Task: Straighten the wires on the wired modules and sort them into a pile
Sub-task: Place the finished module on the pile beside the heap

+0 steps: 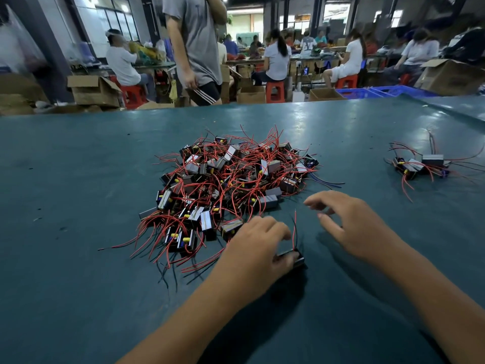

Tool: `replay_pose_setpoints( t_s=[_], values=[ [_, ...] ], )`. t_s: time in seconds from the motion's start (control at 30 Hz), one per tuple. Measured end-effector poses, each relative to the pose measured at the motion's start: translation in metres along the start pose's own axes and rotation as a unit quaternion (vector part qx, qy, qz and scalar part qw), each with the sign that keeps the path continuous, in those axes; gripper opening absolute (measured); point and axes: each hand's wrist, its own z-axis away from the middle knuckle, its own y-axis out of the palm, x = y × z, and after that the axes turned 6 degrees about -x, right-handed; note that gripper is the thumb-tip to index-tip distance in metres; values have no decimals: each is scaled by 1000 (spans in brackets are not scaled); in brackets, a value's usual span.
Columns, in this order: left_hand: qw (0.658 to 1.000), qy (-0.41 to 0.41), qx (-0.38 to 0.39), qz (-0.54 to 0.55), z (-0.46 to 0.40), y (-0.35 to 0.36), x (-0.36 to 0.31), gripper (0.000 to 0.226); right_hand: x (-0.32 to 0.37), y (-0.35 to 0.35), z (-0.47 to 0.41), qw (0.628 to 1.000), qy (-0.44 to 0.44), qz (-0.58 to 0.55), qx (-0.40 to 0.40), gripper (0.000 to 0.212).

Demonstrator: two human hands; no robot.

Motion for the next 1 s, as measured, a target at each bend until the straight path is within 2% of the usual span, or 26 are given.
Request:
replay_pose_setpoints(
  t_s=[0.1, 0.2, 0.33, 0.5, 0.63, 0.8, 1.0],
  values=[
    [996, -29, 71, -39, 3, 9, -1, 33, -1, 2, 0, 1000, 15, 10, -11, 19],
    [994, -72, 83, 10, 3, 8, 3, 35, 5, 9, 3, 999, 38, -3, -30, 7],
    [990, -96, 96, 21, 1, 0, 14, 31, 16, 24, 7, 997, 65, -37, -33, 15],
    [986, -129, 101, 32, 3, -6, 21, 34, 19, 32, 1, 989, 110, -76, -65, 14],
    [986, -119, 113, 17, 1, -6, 19, 30, 14, 36, -30, 993, 102, -37, -33, 6],
    [987, -112, 112, 23, 1, -6, 21, 26, 14, 40, -94, 997, 67, -20, -25, 14],
    [986, -116, 117, 18, 0, -6, 25, 29, 9, 62, -161, 993, 106, 57, -13, 18]
  ],
)
